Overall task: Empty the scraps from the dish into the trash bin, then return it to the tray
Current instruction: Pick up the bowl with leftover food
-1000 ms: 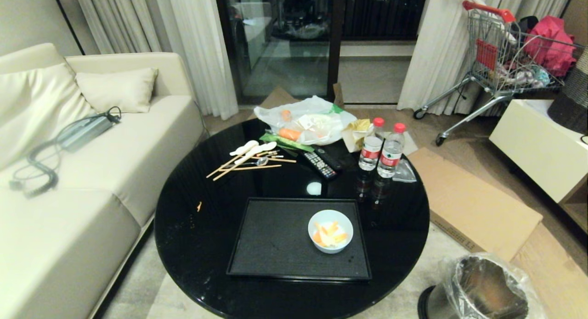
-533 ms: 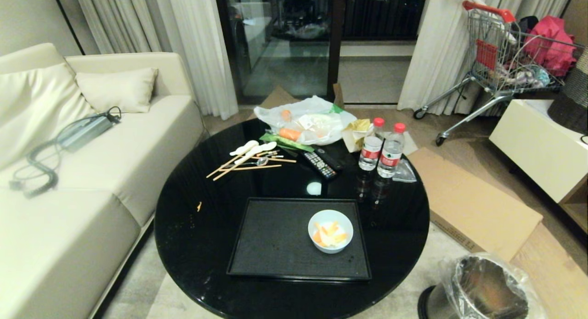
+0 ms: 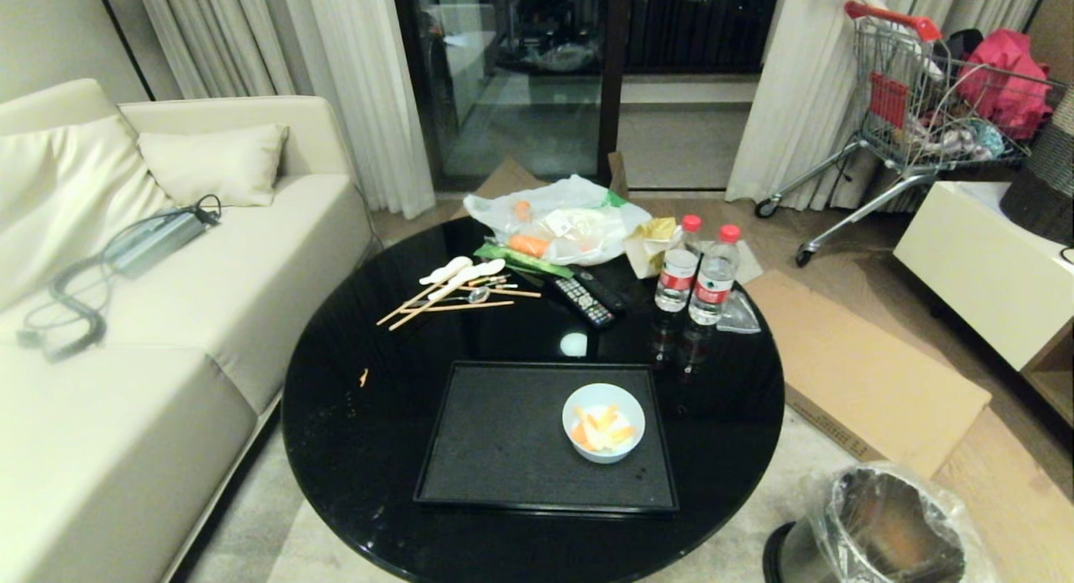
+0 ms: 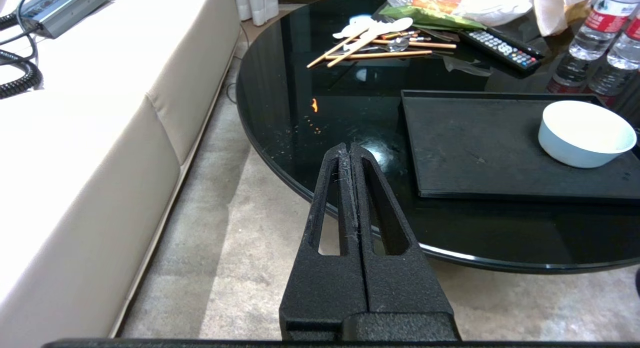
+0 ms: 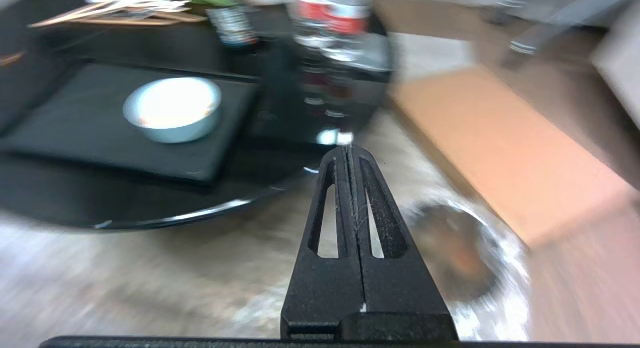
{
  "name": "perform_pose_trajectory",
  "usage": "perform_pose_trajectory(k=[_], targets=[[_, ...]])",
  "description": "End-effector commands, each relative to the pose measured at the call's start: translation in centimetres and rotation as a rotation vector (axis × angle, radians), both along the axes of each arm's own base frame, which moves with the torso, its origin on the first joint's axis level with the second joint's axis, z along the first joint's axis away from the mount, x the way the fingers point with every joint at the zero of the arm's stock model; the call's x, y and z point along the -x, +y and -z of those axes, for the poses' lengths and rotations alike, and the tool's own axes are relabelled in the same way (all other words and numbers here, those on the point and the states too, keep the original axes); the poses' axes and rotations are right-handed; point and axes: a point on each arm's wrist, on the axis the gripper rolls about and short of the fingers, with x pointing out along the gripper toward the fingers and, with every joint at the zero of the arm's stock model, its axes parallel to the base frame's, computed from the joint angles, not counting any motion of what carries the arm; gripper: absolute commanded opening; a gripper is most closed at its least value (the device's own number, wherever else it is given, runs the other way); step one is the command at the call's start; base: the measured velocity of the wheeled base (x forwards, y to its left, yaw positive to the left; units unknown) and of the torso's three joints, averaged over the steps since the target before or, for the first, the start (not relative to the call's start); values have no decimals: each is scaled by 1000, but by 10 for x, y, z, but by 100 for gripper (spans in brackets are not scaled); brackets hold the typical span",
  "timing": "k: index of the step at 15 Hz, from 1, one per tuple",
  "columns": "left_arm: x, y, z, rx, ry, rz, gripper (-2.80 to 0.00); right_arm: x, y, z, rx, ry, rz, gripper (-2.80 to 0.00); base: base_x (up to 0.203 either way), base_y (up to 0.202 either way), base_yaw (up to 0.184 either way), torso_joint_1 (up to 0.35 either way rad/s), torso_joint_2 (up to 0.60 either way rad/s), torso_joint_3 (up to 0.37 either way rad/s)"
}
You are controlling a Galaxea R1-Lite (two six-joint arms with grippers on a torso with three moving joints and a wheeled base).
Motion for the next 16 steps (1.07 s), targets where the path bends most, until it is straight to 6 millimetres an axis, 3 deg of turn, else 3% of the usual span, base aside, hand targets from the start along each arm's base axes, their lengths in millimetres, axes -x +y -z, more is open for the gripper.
perform_pose_trajectory(k=[1, 4, 8, 13, 16], targets=[[0, 0, 0, 0, -1, 0, -280, -29, 3, -23, 16, 141, -127, -280, 0, 0, 0, 0, 0, 0], [0, 0, 0, 0, -1, 0, -280, -63, 6, -46, 45, 230, -257, -280, 0, 0, 0, 0, 0, 0], [0, 0, 0, 0, -1, 0, -280, -119, 15, -61, 112, 376, -371, -280, 0, 0, 0, 0, 0, 0], [0, 0, 0, 0, -1, 0, -280, -204, 46, -76, 198, 498, -372, -280, 0, 0, 0, 0, 0, 0], [0, 0, 0, 0, -1, 0, -280, -236, 70, -89, 145, 581, -356, -280, 0, 0, 0, 0, 0, 0]])
